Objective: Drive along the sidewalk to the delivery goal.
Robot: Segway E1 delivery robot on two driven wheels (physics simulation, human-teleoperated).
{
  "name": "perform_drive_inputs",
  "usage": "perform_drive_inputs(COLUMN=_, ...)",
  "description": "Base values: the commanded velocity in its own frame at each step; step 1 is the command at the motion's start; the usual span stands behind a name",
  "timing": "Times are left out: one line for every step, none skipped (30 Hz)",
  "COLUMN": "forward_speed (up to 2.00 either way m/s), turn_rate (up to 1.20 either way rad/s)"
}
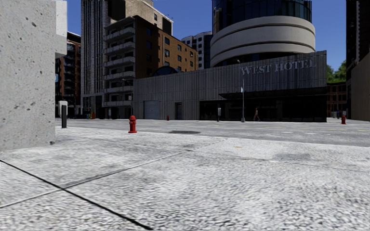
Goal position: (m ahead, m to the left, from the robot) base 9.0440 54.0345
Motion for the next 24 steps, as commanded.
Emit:
perform_drive_inputs(forward_speed=2.0, turn_rate=0.47)
perform_drive_inputs(forward_speed=2.0, turn_rate=0.47)
perform_drive_inputs(forward_speed=2.0, turn_rate=0.47)
perform_drive_inputs(forward_speed=2.0, turn_rate=0.47)
perform_drive_inputs(forward_speed=2.0, turn_rate=0.47)
perform_drive_inputs(forward_speed=2.0, turn_rate=0.47)
perform_drive_inputs(forward_speed=2.0, turn_rate=0.47)
perform_drive_inputs(forward_speed=2.0, turn_rate=0.47)
perform_drive_inputs(forward_speed=2.0, turn_rate=0.47)
perform_drive_inputs(forward_speed=2.0, turn_rate=0.47)
perform_drive_inputs(forward_speed=2.0, turn_rate=0.47)
perform_drive_inputs(forward_speed=2.0, turn_rate=0.47)
perform_drive_inputs(forward_speed=2.0, turn_rate=0.47)
perform_drive_inputs(forward_speed=2.0, turn_rate=0.47)
perform_drive_inputs(forward_speed=2.0, turn_rate=0.47)
perform_drive_inputs(forward_speed=2.0, turn_rate=0.47)
perform_drive_inputs(forward_speed=2.0, turn_rate=0.47)
perform_drive_inputs(forward_speed=2.0, turn_rate=0.47)
perform_drive_inputs(forward_speed=2.0, turn_rate=0.47)
perform_drive_inputs(forward_speed=2.0, turn_rate=0.47)
perform_drive_inputs(forward_speed=2.0, turn_rate=0.47)
perform_drive_inputs(forward_speed=2.0, turn_rate=0.4)
perform_drive_inputs(forward_speed=2.0, turn_rate=0.28)
perform_drive_inputs(forward_speed=2.0, turn_rate=0.16)
